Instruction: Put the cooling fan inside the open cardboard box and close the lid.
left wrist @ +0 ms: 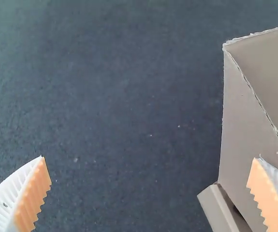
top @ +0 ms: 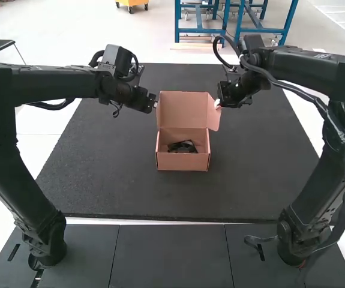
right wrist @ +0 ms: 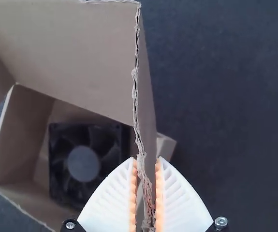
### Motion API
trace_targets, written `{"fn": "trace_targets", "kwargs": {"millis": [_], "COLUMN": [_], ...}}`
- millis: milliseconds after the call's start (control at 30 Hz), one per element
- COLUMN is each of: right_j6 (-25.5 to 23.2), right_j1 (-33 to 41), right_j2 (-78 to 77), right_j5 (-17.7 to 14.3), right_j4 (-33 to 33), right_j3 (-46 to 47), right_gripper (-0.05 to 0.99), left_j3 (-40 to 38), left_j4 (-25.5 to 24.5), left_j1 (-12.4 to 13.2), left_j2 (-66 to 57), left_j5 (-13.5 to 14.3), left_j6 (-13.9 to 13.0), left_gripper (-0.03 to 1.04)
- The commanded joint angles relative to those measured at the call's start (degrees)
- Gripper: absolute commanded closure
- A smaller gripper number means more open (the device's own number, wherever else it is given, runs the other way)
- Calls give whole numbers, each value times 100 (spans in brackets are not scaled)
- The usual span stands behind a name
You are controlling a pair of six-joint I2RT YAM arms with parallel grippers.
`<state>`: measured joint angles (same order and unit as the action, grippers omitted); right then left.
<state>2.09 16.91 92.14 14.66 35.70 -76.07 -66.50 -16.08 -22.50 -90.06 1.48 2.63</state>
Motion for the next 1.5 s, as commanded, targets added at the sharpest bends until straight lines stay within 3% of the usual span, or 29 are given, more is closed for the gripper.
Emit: {"fn": "trace_targets", "kwargs": {"millis": [0, 167, 867, 1267, 1467], "right_j6": [81, 73, -332, -481, -253], "right_j1": [-47, -47, 322, 524, 524], "right_j2": [67, 103, 340, 445, 472], "right_j5": [196, 327, 881, 890, 644], "right_j4": [77, 165, 736, 965, 1246], "right_j3": [-241, -338, -707, -804, -751], "right_gripper": [85, 95, 95, 95, 95], "left_j3": [-302, -302, -302, -258, -205], "left_j4": [8, -36, -502, -871, -880], "left_j1": [-26, -26, -26, -158, -246], "left_j2": [-11, -3, 112, 129, 129], "left_j5": [-86, -86, -191, -350, -350], "left_j6": [27, 71, 79, 88, 97], "left_gripper": [5, 5, 5, 5, 5]}}
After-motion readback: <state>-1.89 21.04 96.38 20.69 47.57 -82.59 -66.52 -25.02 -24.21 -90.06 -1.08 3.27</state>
